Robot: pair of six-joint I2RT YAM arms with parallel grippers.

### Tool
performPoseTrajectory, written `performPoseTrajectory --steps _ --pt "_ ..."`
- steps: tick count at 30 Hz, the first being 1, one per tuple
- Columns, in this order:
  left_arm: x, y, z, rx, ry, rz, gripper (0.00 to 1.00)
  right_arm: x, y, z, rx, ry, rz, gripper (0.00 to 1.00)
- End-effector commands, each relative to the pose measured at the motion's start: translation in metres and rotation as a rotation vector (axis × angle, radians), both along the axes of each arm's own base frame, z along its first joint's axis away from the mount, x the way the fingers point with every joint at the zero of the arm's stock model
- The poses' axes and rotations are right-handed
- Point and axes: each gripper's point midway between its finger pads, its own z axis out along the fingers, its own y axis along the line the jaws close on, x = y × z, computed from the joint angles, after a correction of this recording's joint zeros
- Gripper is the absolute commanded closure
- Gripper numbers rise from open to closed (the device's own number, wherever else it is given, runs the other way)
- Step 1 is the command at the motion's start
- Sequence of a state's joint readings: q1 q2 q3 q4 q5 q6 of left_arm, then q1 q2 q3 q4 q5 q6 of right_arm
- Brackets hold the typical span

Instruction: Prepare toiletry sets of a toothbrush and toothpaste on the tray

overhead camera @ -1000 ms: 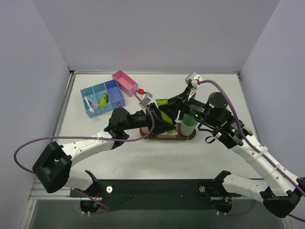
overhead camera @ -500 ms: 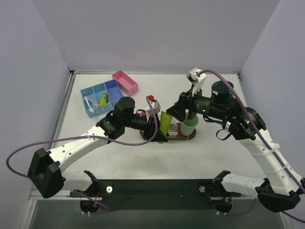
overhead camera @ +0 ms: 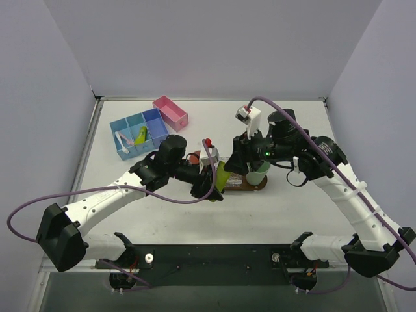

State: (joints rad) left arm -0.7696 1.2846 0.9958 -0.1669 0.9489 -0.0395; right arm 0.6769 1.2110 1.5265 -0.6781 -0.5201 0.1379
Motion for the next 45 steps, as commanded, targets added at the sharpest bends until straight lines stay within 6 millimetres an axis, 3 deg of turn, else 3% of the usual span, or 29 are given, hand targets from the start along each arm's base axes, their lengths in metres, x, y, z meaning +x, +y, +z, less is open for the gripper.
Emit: performPoseTrajectory --steps 1,7,10,13,14,16,19,20,21,24,25,27,28,30,32,34,40,41,45 --pt "0.0 0.001 0.025 -0.066 -0.083 -0.015 0.86 -0.009 0.01 0.006 0.012 0.007 0.065 0.57" --pt "0.0 0.002 0.025 -0.068 -0.085 -0.013 0.87 -0.008 0.014 -0.002 -0.006 0.015 0.08 0.66" --pt "0.001 0.001 0.024 -0.068 -0.086 -0.011 0.87 -0.009 0.015 -0.003 -0.009 0.014 0.085 0.76" --pt "0.001 0.001 0.024 -0.068 -0.085 -0.01 0.87 -0.008 0.016 -0.003 -0.012 0.01 0.09 0.93" --pt "0.002 0.001 0.024 -0.066 -0.086 -0.005 0.84 -0.008 0.016 -0.004 -0.014 0.009 0.092 1.0" --pt "0.003 0.002 0.024 -0.062 -0.09 0.004 0.78 -0.008 0.015 -0.004 -0.015 0.001 0.094 1.0" --pt "0.01 0.003 0.026 -0.056 -0.107 0.043 0.59 -0.005 0.011 -0.002 -0.021 -0.022 0.07 1.0" --pt "0.013 0.005 0.026 -0.054 -0.11 0.058 0.47 -0.004 0.01 -0.003 -0.023 -0.029 0.061 1.0" --pt "0.015 0.005 0.027 -0.053 -0.113 0.072 0.41 -0.004 0.007 0.001 -0.018 -0.047 0.05 1.0" --pt "0.029 0.012 0.032 -0.055 -0.135 0.15 0.34 0.003 -0.003 0.008 -0.027 -0.102 -0.009 1.0" --pt "0.036 0.016 0.039 -0.066 -0.16 0.192 0.22 0.004 -0.007 0.01 -0.033 -0.125 -0.024 1.0" --pt "0.052 0.029 0.049 -0.082 -0.185 0.269 0.2 0.012 -0.023 0.014 -0.066 -0.185 -0.103 1.0" --pt "0.055 0.037 0.061 -0.108 -0.216 0.3 0.12 0.017 -0.03 0.015 -0.087 -0.216 -0.133 1.0" --pt "0.074 0.059 0.074 -0.126 -0.243 0.395 0.1 0.028 -0.05 0.019 -0.132 -0.274 -0.237 1.0" --pt "0.08 0.078 0.091 -0.161 -0.298 0.477 0.09 0.034 -0.06 0.019 -0.165 -0.308 -0.291 1.0" --pt "0.099 0.101 0.098 -0.157 -0.33 0.615 0.06 0.042 -0.066 0.018 -0.19 -0.333 -0.339 1.0" --pt "0.156 0.155 0.076 -0.123 -0.181 0.918 0.05 0.066 -0.053 0.006 -0.208 -0.362 -0.359 1.0" --pt "0.159 0.158 0.066 -0.119 -0.155 0.931 0.05 0.068 -0.051 0.005 -0.207 -0.364 -0.362 1.0" --pt "0.173 0.176 0.059 -0.106 -0.118 1.037 0.05 0.084 -0.045 -0.003 -0.204 -0.373 -0.406 1.0"
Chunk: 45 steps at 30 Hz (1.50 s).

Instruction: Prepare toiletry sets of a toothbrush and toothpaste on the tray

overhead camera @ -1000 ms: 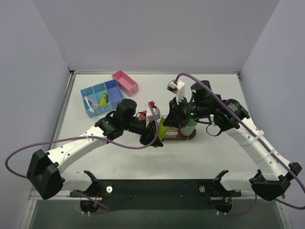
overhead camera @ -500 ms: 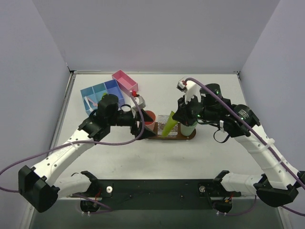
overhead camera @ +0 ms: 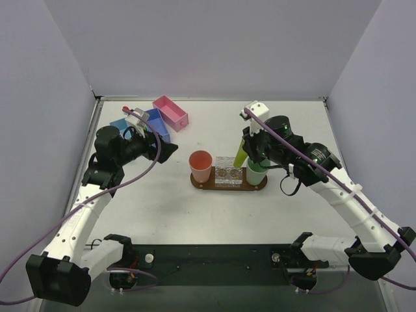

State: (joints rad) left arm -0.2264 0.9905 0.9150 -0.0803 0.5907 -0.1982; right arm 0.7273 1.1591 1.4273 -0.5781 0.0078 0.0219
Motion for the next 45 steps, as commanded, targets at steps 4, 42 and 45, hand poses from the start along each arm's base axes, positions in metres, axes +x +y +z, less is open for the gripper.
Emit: performPoseTrajectory --steps 4,42,45 --pt "0.02 0.023 -0.008 -0.024 0.046 0.155 0.05 0.034 0.012 -0.001 0.013 -0.084 -0.073 1.0" --pt "0.013 0.023 -0.005 -0.009 -0.004 0.132 0.05 0.062 0.016 -0.06 -0.097 -0.026 -0.097 1.0" --pt "0.013 0.023 -0.005 -0.01 -0.004 0.131 0.05 0.063 0.015 -0.064 -0.102 -0.018 -0.097 1.0"
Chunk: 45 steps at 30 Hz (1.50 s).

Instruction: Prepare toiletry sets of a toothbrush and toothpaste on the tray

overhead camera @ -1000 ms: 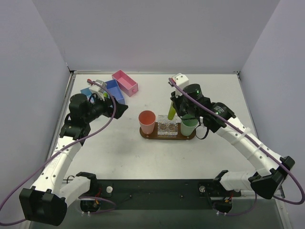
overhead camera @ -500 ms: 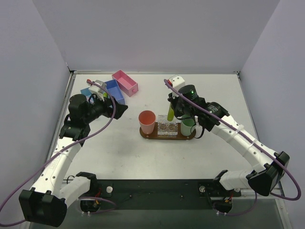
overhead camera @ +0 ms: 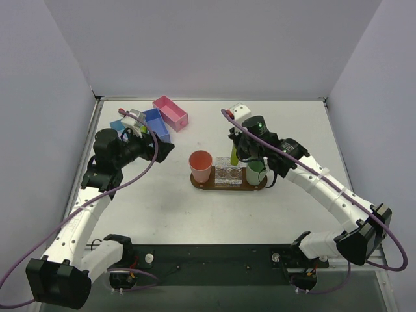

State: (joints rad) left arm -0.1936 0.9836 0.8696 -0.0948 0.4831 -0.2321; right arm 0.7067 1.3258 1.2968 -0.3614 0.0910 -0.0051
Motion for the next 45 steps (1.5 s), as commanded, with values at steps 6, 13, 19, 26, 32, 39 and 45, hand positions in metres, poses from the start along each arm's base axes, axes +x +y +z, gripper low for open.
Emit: performPoseTrajectory --steps 6,13,19,26,32,39,45 --pt "-0.001 -0.001 0.018 -0.01 -0.076 -0.013 0.05 0.011 -0.002 0.001 0.002 -0.036 -0.022 1.0" --pt "0.0 0.0 0.018 -0.009 -0.077 -0.012 0.05 0.013 -0.001 -0.005 0.007 -0.034 -0.02 1.0" --pt "0.0 0.0 0.017 -0.006 -0.077 -0.012 0.05 0.014 0.0 -0.009 0.014 -0.035 -0.018 1.0" --pt "0.0 0.0 0.017 -0.005 -0.076 -0.012 0.05 0.016 0.0 -0.017 0.019 -0.019 -0.022 1.0" --pt "0.001 0.0 0.016 -0.003 -0.074 -0.011 0.05 0.017 0.0 -0.023 0.022 -0.007 -0.022 1.0" --pt "0.001 0.0 0.015 -0.002 -0.071 -0.014 0.05 0.018 0.003 -0.028 0.026 0.001 -0.014 1.0" --pt "0.001 -0.001 0.015 -0.002 -0.072 -0.016 0.05 0.019 0.002 -0.037 0.017 0.014 -0.019 1.0"
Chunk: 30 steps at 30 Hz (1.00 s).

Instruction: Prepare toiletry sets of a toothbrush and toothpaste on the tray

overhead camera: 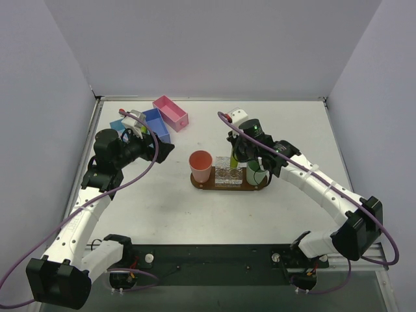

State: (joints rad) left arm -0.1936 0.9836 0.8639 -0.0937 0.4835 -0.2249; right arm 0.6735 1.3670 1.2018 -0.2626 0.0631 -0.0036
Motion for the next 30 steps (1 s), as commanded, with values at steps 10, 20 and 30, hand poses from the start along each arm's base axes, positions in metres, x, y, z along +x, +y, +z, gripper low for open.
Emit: performPoseTrajectory --steps 10,20,30 --pt "0.001 -0.001 0.017 -0.007 -0.073 -0.013 0.05 0.009 0.005 -0.009 0.037 -0.007 -0.019 1.0" --pt "0.001 0.0 0.017 -0.005 -0.074 -0.009 0.05 0.012 0.006 -0.022 0.031 0.01 -0.023 1.0" --pt "0.001 0.0 0.017 -0.003 -0.076 -0.009 0.05 0.012 0.006 -0.032 0.025 0.028 -0.025 1.0"
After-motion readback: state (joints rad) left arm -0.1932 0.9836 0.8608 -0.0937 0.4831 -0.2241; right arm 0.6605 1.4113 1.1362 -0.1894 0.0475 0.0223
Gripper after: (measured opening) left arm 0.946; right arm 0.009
